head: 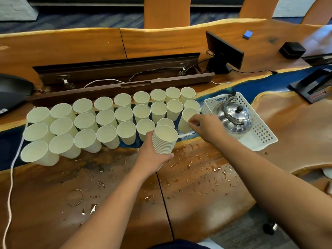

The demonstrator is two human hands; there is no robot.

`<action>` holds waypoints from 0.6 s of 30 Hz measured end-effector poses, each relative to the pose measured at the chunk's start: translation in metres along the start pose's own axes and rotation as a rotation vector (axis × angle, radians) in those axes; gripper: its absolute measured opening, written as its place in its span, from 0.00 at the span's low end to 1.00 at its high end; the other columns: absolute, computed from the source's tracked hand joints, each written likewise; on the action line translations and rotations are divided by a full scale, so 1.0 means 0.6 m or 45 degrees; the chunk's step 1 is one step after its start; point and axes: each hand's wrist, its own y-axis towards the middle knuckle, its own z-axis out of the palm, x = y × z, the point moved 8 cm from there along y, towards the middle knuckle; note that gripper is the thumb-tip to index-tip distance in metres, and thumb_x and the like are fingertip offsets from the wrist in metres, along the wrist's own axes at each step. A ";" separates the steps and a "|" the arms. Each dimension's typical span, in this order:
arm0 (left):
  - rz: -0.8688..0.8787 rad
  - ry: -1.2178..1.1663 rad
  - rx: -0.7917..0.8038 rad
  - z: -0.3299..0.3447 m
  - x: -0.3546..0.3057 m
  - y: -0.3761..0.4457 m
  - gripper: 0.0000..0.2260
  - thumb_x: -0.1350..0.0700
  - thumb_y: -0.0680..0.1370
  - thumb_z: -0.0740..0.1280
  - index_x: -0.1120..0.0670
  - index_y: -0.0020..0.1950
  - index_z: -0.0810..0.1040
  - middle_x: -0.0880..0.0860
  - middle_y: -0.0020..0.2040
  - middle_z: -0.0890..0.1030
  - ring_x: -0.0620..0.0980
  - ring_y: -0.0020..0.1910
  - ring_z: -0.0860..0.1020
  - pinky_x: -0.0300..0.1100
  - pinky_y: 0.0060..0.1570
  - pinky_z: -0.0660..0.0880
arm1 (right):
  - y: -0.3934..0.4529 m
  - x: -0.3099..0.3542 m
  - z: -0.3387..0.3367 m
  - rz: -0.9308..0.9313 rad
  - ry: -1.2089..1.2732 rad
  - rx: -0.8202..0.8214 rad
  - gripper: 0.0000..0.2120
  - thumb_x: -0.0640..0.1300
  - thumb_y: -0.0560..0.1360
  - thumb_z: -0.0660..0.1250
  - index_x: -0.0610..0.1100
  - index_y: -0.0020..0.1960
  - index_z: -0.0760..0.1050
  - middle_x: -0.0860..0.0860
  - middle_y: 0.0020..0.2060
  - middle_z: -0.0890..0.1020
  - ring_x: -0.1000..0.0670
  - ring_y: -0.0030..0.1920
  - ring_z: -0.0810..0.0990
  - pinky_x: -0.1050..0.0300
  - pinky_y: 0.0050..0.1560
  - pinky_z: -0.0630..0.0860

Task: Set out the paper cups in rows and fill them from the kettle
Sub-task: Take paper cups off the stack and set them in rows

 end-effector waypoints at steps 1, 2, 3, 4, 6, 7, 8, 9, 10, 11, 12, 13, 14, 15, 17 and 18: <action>-0.002 0.005 -0.002 -0.002 0.000 -0.001 0.41 0.48 0.64 0.82 0.45 0.69 0.61 0.41 0.62 0.73 0.44 0.60 0.73 0.41 0.55 0.70 | 0.001 -0.004 0.017 0.017 -0.008 0.022 0.12 0.47 0.78 0.68 0.45 0.60 0.81 0.45 0.53 0.85 0.44 0.51 0.83 0.47 0.53 0.80; -0.006 0.004 -0.003 -0.003 -0.001 -0.003 0.41 0.49 0.64 0.82 0.45 0.69 0.61 0.41 0.61 0.72 0.44 0.60 0.72 0.40 0.54 0.70 | 0.002 -0.008 0.033 0.034 -0.015 0.048 0.12 0.47 0.79 0.67 0.46 0.61 0.81 0.45 0.53 0.85 0.43 0.51 0.83 0.47 0.54 0.80; -0.007 -0.001 -0.003 -0.004 -0.003 -0.005 0.40 0.49 0.65 0.82 0.45 0.69 0.61 0.41 0.61 0.72 0.43 0.60 0.72 0.40 0.55 0.69 | 0.002 -0.011 0.048 0.046 -0.025 0.069 0.12 0.47 0.79 0.67 0.46 0.61 0.80 0.45 0.53 0.85 0.43 0.51 0.83 0.48 0.54 0.80; -0.010 -0.006 -0.002 -0.004 -0.004 -0.006 0.40 0.50 0.65 0.82 0.46 0.69 0.61 0.41 0.61 0.71 0.43 0.60 0.71 0.40 0.55 0.69 | 0.004 -0.014 0.060 0.047 -0.033 0.077 0.12 0.47 0.79 0.67 0.47 0.61 0.81 0.45 0.53 0.85 0.44 0.51 0.83 0.48 0.54 0.80; -0.019 -0.005 0.002 -0.005 -0.007 -0.009 0.41 0.51 0.65 0.82 0.46 0.70 0.61 0.42 0.62 0.72 0.43 0.61 0.71 0.40 0.57 0.69 | 0.008 -0.018 0.077 0.038 -0.050 0.077 0.11 0.47 0.79 0.66 0.47 0.59 0.81 0.45 0.52 0.85 0.43 0.50 0.82 0.49 0.52 0.80; -0.022 -0.005 0.002 -0.006 -0.008 -0.010 0.41 0.52 0.66 0.81 0.46 0.71 0.61 0.43 0.63 0.72 0.44 0.62 0.72 0.41 0.57 0.70 | 0.011 -0.017 0.083 0.037 -0.059 0.082 0.12 0.47 0.79 0.66 0.47 0.59 0.81 0.45 0.52 0.85 0.43 0.50 0.82 0.49 0.51 0.80; -0.024 -0.004 -0.001 -0.006 -0.009 -0.011 0.41 0.52 0.66 0.81 0.47 0.71 0.61 0.44 0.65 0.73 0.44 0.63 0.72 0.41 0.58 0.71 | 0.014 -0.016 0.088 0.033 -0.063 0.086 0.11 0.46 0.79 0.66 0.46 0.59 0.81 0.46 0.51 0.85 0.43 0.49 0.82 0.50 0.51 0.80; -0.025 0.000 -0.006 -0.007 -0.010 -0.012 0.41 0.52 0.66 0.81 0.47 0.72 0.61 0.45 0.66 0.73 0.45 0.63 0.72 0.41 0.59 0.71 | 0.017 -0.014 0.091 0.027 -0.064 0.091 0.11 0.46 0.79 0.66 0.46 0.59 0.81 0.46 0.51 0.85 0.44 0.49 0.83 0.50 0.51 0.80; -0.026 0.006 -0.010 -0.007 -0.010 -0.012 0.41 0.52 0.66 0.81 0.47 0.72 0.61 0.45 0.66 0.73 0.46 0.64 0.72 0.41 0.59 0.71 | 0.021 -0.013 0.096 0.019 -0.065 0.095 0.11 0.46 0.79 0.66 0.46 0.59 0.81 0.46 0.51 0.85 0.45 0.48 0.83 0.50 0.52 0.80; -0.027 0.009 -0.013 -0.008 -0.011 -0.013 0.41 0.52 0.66 0.81 0.47 0.72 0.61 0.45 0.66 0.73 0.46 0.64 0.72 0.41 0.60 0.71 | 0.025 -0.011 0.099 0.016 -0.068 0.102 0.11 0.45 0.79 0.66 0.46 0.59 0.81 0.46 0.51 0.85 0.45 0.48 0.83 0.50 0.52 0.81; -0.030 0.009 -0.015 -0.009 -0.011 -0.014 0.41 0.51 0.66 0.81 0.47 0.72 0.61 0.45 0.66 0.73 0.46 0.64 0.72 0.41 0.59 0.72 | 0.029 -0.011 0.103 0.016 -0.066 0.111 0.11 0.45 0.79 0.66 0.46 0.59 0.81 0.46 0.51 0.85 0.45 0.48 0.83 0.50 0.53 0.81; -0.033 0.005 -0.015 -0.010 -0.011 -0.014 0.41 0.52 0.66 0.81 0.46 0.71 0.61 0.45 0.66 0.73 0.45 0.64 0.72 0.41 0.59 0.72 | 0.033 -0.010 0.106 0.020 -0.061 0.120 0.11 0.44 0.79 0.66 0.46 0.60 0.81 0.46 0.52 0.85 0.45 0.49 0.83 0.50 0.54 0.81; -0.035 0.001 -0.016 -0.010 -0.011 -0.015 0.41 0.52 0.66 0.81 0.46 0.71 0.61 0.45 0.66 0.73 0.45 0.64 0.72 0.40 0.59 0.71 | 0.038 -0.011 0.110 0.024 -0.056 0.126 0.10 0.44 0.79 0.66 0.47 0.60 0.80 0.46 0.52 0.85 0.45 0.49 0.83 0.50 0.54 0.81; -0.035 -0.003 -0.018 -0.011 -0.012 -0.016 0.41 0.52 0.66 0.81 0.46 0.72 0.61 0.45 0.66 0.73 0.45 0.64 0.72 0.41 0.59 0.72 | 0.042 -0.011 0.113 0.030 -0.058 0.134 0.11 0.43 0.79 0.67 0.48 0.60 0.80 0.46 0.53 0.85 0.45 0.50 0.83 0.49 0.55 0.81; -0.039 0.002 -0.027 -0.013 -0.012 -0.017 0.41 0.52 0.66 0.81 0.46 0.72 0.60 0.45 0.67 0.72 0.46 0.65 0.72 0.44 0.61 0.73 | 0.049 -0.012 0.120 0.037 -0.061 0.151 0.13 0.42 0.79 0.67 0.49 0.62 0.79 0.46 0.55 0.84 0.45 0.52 0.83 0.48 0.58 0.80; -0.043 0.011 -0.031 -0.014 -0.012 -0.017 0.41 0.51 0.66 0.81 0.45 0.72 0.60 0.45 0.67 0.72 0.46 0.65 0.72 0.46 0.62 0.73 | 0.052 -0.012 0.123 0.041 -0.058 0.162 0.14 0.41 0.79 0.68 0.49 0.63 0.78 0.46 0.56 0.83 0.44 0.53 0.83 0.49 0.60 0.79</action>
